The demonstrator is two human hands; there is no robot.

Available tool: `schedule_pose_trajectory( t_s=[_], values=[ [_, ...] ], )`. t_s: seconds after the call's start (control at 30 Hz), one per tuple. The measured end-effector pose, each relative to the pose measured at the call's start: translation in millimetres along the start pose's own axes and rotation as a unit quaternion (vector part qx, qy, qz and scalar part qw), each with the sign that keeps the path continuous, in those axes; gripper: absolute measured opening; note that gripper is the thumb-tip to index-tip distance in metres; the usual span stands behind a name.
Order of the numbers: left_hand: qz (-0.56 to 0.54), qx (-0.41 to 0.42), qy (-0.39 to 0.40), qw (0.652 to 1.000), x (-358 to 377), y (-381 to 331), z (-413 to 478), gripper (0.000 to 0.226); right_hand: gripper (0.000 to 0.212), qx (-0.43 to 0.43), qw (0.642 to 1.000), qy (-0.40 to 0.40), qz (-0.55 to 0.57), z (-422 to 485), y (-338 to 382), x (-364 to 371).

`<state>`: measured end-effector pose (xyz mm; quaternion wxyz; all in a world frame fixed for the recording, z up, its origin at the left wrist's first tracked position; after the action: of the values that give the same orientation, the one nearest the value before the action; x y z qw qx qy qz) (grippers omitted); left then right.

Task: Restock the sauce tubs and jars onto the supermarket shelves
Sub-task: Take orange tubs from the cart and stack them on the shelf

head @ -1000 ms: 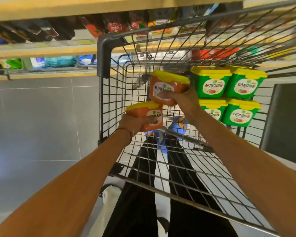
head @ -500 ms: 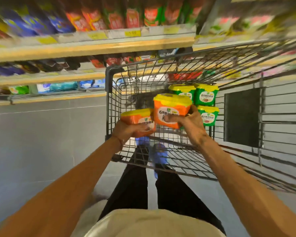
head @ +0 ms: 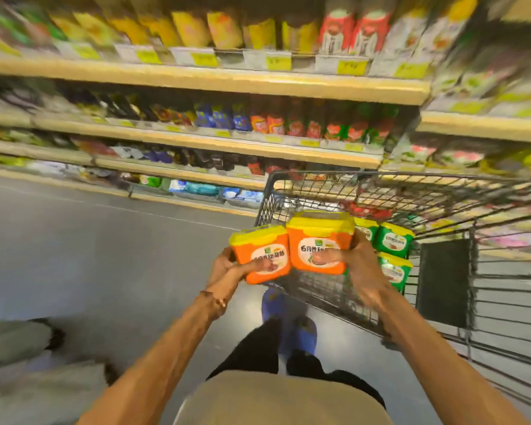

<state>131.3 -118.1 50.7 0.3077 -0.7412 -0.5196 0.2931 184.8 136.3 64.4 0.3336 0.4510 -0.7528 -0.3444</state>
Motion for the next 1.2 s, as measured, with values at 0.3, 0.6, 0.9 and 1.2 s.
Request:
schedule_pose_trajectory(
  t_s=[0.3, 0.6, 0.9, 1.2],
  values=[
    [-0.059, 0.092, -0.105, 0.988, -112.8, -26.9, -51.3, 0.101, 0.094, -0.013, 0.988, 0.139, -0.06, -6.5, 47.3, 110.9],
    [-0.112, 0.14, -0.188, 0.966, -276.6, -30.9, -56.0, 0.089, 0.087, -0.03, 0.967, 0.234, -0.092, 12.8, 66.9, 288.3],
    [-0.12, 0.157, -0.231, 0.953, -484.4, -44.4, -44.6, 0.091, 0.087, -0.031, 0.956, 0.287, -0.052, 32.6, 50.8, 501.8],
    [-0.161, 0.181, -0.288, 0.926, -640.9, -65.4, -11.6, 0.094, 0.081, -0.078, 0.956, 0.27, -0.085, 75.1, 57.2, 669.7]
  ],
)
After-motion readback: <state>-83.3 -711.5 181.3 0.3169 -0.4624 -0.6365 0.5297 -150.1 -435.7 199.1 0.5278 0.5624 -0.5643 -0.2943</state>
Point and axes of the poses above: each hand's wrist, its own z-axis towards the middle knuckle, its own x-axis out of the palm, y = z × x, the point moved 3 cm from there along z, towards the middle knuckle, and after that the axes turned 5 degrees about z, right-handed, at the moved point
